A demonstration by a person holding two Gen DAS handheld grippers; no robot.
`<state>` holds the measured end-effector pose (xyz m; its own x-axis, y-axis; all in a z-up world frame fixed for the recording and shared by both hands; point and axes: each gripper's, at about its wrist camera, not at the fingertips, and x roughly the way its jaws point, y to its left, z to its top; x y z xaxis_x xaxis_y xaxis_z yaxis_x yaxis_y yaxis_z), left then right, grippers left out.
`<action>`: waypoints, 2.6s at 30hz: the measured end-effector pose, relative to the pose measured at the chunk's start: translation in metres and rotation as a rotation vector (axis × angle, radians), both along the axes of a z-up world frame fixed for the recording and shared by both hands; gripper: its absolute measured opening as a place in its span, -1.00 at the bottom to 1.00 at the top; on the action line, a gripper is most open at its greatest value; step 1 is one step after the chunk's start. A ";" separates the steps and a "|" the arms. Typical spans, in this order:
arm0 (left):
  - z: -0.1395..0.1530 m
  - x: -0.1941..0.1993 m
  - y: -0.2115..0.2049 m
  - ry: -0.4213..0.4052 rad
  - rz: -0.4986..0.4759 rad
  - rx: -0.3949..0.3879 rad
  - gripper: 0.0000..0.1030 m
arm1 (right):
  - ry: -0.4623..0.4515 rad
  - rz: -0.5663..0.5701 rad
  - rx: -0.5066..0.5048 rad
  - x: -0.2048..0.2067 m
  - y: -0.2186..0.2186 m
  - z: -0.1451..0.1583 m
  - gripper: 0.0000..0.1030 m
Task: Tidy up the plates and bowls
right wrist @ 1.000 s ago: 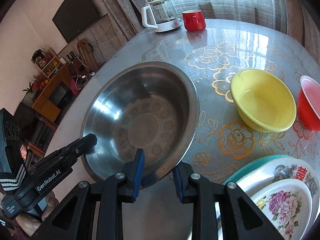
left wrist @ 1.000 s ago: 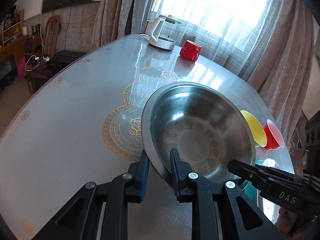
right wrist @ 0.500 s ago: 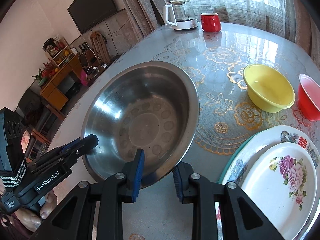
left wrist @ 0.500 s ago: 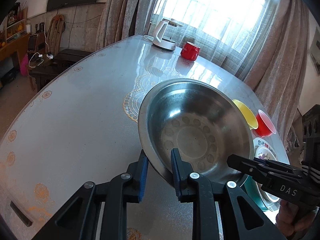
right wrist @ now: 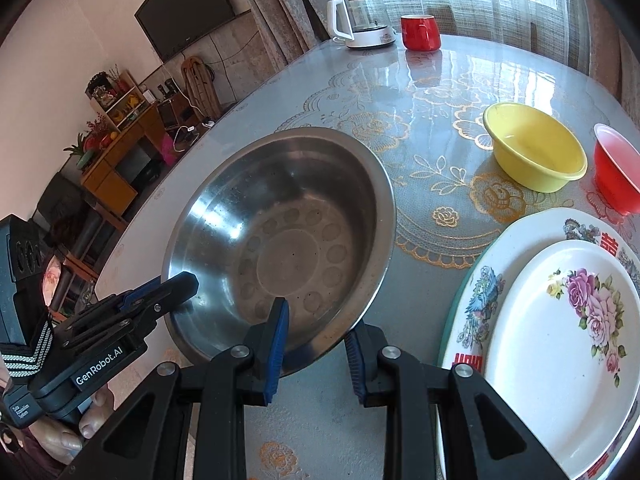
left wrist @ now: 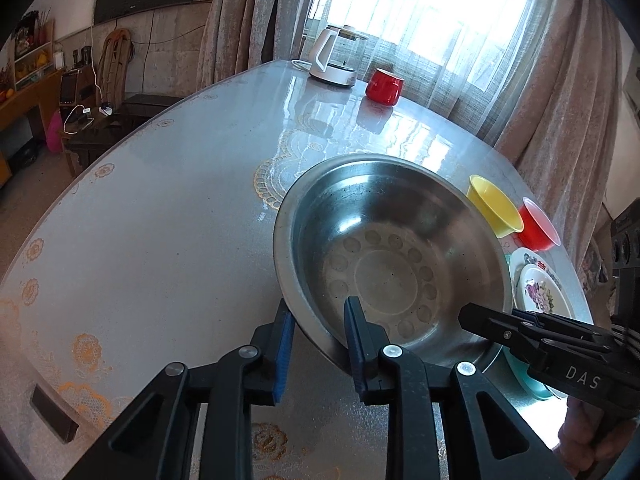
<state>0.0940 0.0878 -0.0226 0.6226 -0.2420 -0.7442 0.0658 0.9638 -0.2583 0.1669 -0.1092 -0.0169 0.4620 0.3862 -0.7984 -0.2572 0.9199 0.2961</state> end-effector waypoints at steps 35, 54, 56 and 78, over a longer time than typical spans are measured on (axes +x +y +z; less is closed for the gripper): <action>0.000 -0.001 -0.015 -0.050 0.040 0.112 -0.41 | -0.051 -0.004 0.009 -0.009 -0.005 -0.005 -0.43; 0.005 -0.002 -0.012 -0.088 0.069 0.138 -0.41 | -0.112 -0.090 0.020 -0.015 -0.037 0.019 -0.41; 0.007 -0.002 -0.011 -0.095 0.075 0.144 -0.41 | -0.115 -0.106 0.027 -0.015 -0.043 0.021 -0.41; 0.057 0.064 -0.109 -0.128 -0.159 0.062 -0.42 | -0.118 -0.464 0.141 0.010 -0.179 0.038 -0.49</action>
<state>0.1575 -0.0215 0.0345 0.6709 -0.3008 -0.6778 0.2466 0.9525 -0.1786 0.1766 -0.2882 0.0214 0.6946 0.2189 -0.6853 0.1305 0.8984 0.4192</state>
